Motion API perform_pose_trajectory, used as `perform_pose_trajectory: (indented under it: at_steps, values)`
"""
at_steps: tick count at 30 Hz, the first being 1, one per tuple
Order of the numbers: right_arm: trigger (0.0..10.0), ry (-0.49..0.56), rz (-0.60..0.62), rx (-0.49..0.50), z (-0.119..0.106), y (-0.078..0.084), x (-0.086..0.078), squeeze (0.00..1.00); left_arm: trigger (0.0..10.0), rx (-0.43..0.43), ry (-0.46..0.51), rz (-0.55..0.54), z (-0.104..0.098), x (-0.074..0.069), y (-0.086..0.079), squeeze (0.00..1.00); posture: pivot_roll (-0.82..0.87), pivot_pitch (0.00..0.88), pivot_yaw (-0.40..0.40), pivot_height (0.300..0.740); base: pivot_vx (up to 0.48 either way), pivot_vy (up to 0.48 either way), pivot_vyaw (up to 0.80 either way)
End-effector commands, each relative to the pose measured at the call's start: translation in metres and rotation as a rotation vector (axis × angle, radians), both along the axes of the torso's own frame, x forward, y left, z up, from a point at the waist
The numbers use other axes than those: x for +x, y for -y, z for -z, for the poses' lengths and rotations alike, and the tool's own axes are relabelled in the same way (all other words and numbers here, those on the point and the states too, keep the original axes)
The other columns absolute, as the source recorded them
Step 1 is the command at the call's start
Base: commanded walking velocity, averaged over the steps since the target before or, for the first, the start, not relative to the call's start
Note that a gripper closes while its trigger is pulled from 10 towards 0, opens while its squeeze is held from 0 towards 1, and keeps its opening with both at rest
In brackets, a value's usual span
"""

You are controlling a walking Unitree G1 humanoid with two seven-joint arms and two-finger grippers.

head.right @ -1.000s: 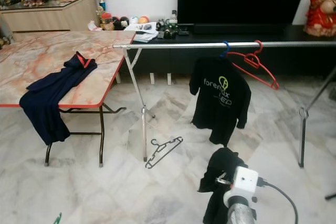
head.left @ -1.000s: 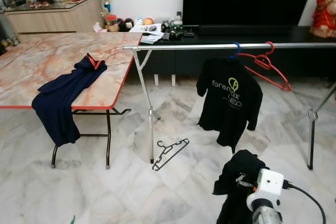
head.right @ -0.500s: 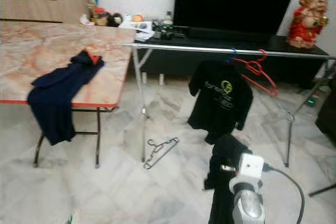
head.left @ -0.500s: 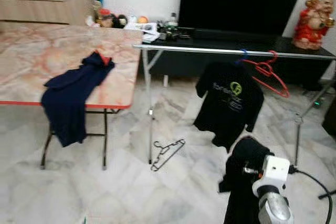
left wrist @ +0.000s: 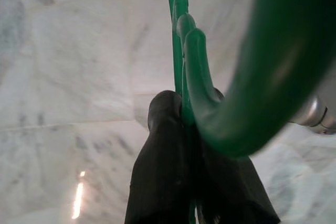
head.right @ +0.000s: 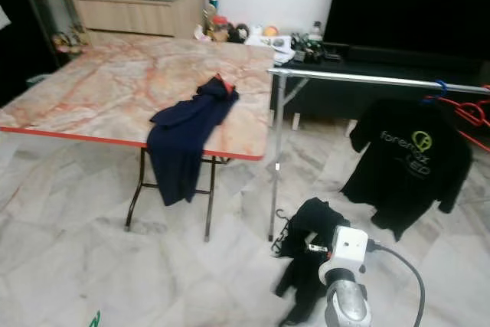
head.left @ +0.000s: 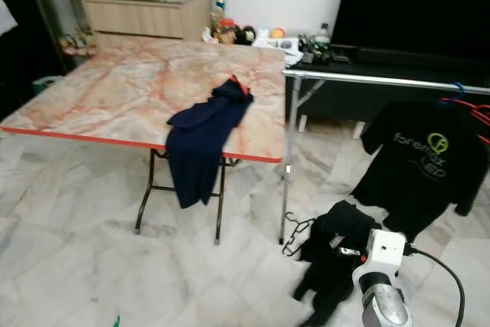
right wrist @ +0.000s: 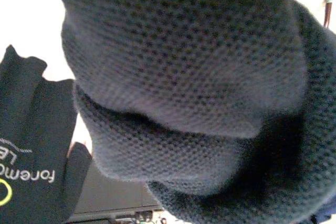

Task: Hang hanger

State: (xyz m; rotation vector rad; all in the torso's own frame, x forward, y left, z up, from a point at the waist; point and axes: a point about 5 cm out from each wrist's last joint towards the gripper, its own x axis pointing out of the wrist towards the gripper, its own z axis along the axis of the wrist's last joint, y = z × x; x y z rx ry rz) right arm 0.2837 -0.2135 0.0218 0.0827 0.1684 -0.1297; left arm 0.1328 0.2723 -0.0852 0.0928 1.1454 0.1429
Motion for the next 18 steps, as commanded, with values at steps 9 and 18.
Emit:
perform_pose_trajectory:
  at_steps: [9,18]
  values:
    - [10.0,0.061,0.061,-0.025,-0.021,0.029,0.009,0.00,10.0,-0.044,-0.015,0.043,0.010,-0.007,0.025,0.00,0.07,0.000,-0.053,0.740,0.000,0.480,0.00]
    - [10.0,0.068,0.053,-0.022,-0.022,0.024,0.011,0.00,10.0,-0.047,-0.014,0.056,0.010,-0.008,0.025,0.00,0.08,0.000,-0.041,0.740,0.000,0.480,0.00]
